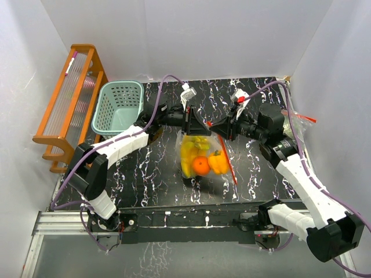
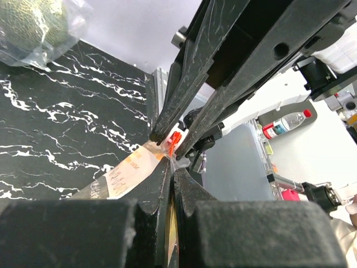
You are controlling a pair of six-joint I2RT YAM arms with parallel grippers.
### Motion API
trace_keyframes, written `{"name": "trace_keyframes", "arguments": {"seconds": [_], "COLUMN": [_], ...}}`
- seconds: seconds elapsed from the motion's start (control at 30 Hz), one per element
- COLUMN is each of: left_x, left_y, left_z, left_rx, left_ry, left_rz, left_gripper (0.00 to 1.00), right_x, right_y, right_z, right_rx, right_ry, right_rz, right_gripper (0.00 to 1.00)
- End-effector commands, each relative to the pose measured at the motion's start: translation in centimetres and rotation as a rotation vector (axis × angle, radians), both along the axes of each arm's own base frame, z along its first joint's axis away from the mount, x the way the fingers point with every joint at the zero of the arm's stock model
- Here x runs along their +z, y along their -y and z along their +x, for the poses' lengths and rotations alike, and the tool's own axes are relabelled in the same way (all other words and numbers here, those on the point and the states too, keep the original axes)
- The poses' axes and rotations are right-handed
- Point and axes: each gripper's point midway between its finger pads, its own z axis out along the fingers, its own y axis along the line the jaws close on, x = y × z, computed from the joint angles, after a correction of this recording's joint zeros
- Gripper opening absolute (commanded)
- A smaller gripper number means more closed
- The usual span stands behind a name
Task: Open the zip-top bag and remove the fake food
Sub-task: Unzip the zipper food storage bag at the center of the board.
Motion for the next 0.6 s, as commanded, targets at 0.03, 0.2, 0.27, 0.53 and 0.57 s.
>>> {"name": "trace_keyframes", "arguments": {"seconds": [0.03,0.2,0.27,0.53,0.57], "left_x": [7.9,9.5,10.0,11.0,11.3], "left_y": [-2.2,-3.3,-3.8,-6.5,-7.0], "left_z": [1.7,3.0,4.0,9.8,10.6], "left_rx": [0.086,0.125,0.160,0.384,0.418], "left_ry": [0.164,0.184,0.191,0.152,0.151], "left_rz": [-0.164,-0.185,-0.192,-0.198,-0.202], "left_gripper": [0.00,0.00,0.00,0.00,0.00], "right_x": [-0.6,-2.2,-2.3,-4.3,-4.8], "right_y": [0.8,1.4,1.5,1.5,1.5], "right_z": [-0.5,-1.1,-1.6,-3.5,-3.7], "right_rx": [-0.045,-0.072,-0.076,-0.065,-0.066], "right_ry": [-0.001,-0.036,-0.044,-0.118,-0.137], "right_rz": [0.003,-0.006,0.002,0.058,0.060], "right_gripper": [0.08,0.07,0.08,0.08,0.08]}}
